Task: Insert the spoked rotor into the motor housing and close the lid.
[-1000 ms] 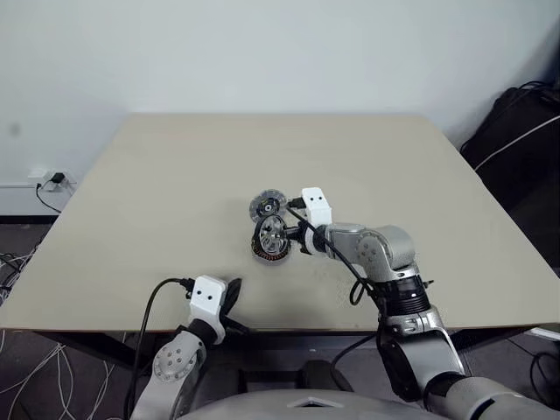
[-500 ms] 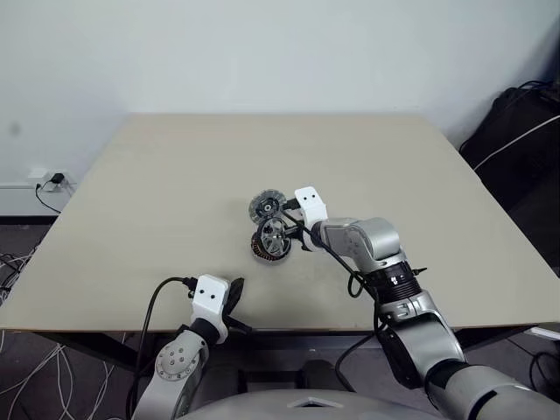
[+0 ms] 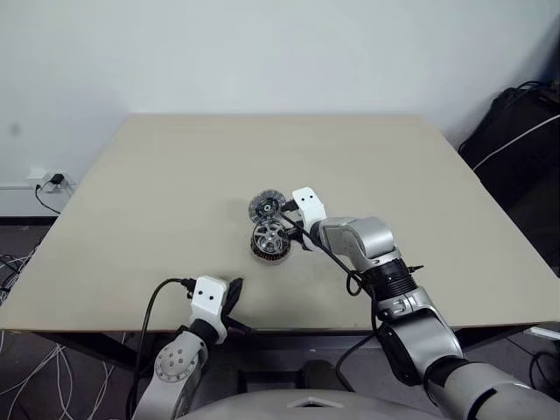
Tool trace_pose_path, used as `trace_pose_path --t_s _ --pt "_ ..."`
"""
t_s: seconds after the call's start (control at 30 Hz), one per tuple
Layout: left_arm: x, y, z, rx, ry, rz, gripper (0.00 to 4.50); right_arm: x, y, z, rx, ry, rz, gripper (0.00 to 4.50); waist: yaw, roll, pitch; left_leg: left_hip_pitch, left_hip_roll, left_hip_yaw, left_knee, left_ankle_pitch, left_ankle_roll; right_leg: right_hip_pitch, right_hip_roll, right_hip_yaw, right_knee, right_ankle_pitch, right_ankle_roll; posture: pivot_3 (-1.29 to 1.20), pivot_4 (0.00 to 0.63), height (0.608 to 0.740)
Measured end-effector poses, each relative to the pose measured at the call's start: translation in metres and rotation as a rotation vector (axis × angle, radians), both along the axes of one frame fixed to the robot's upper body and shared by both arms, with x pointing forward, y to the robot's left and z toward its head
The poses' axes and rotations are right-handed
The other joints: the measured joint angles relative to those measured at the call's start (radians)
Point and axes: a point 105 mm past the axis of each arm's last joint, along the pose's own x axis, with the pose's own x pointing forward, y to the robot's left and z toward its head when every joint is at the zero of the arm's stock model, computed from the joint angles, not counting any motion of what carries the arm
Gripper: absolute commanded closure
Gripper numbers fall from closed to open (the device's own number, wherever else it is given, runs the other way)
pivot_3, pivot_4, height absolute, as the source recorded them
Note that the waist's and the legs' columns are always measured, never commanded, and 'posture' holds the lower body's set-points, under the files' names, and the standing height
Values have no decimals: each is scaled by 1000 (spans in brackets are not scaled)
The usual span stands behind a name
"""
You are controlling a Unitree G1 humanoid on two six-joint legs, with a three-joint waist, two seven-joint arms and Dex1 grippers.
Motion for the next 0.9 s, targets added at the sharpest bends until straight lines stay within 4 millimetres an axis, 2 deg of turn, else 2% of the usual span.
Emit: trace_pose_path --t_s 0.13,0.3,0.5,0.7,0.8,0.9 --pt "0 1 -4 0 0 1 4459 0 2 0 -1 -4 -1 1485 0 0 0 0 0 0 0 0 0 0 0 0 0 0 0 0 0 740" --pt "1 4 -6 3 -3 9 4459 3 0 5 14 -18 -14 1485 0 0 0 0 0 0 0 0 0 0 -1 0 0 0 0 0 0 740" --pt "2 1 -6 -6 -1 8 4459 9 -7 30 27 -121 -23 1485 1 0 0 0 0 0 0 0 0 0 -1 0 0 0 0 0 0 740" --pt "3 -2 -5 -8 7 1 4459 2 -15 32 14 -140 -24 1485 1 0 -1 0 0 0 0 0 0 0 -2 0 0 0 0 0 0 740" --pt "4 -4 -1 -12 0 -6 4459 1 -11 37 54 -165 -7 2113 -1 0 -1 0 0 0 0 0 0 -1 -2 0 0 0 0 0 0 740" --pt "4 -4 3 -10 -9 -6 4459 1 4 51 142 -251 34 3114 -1 0 -1 0 0 -1 0 0 0 0 -1 0 0 0 0 0 0 740"
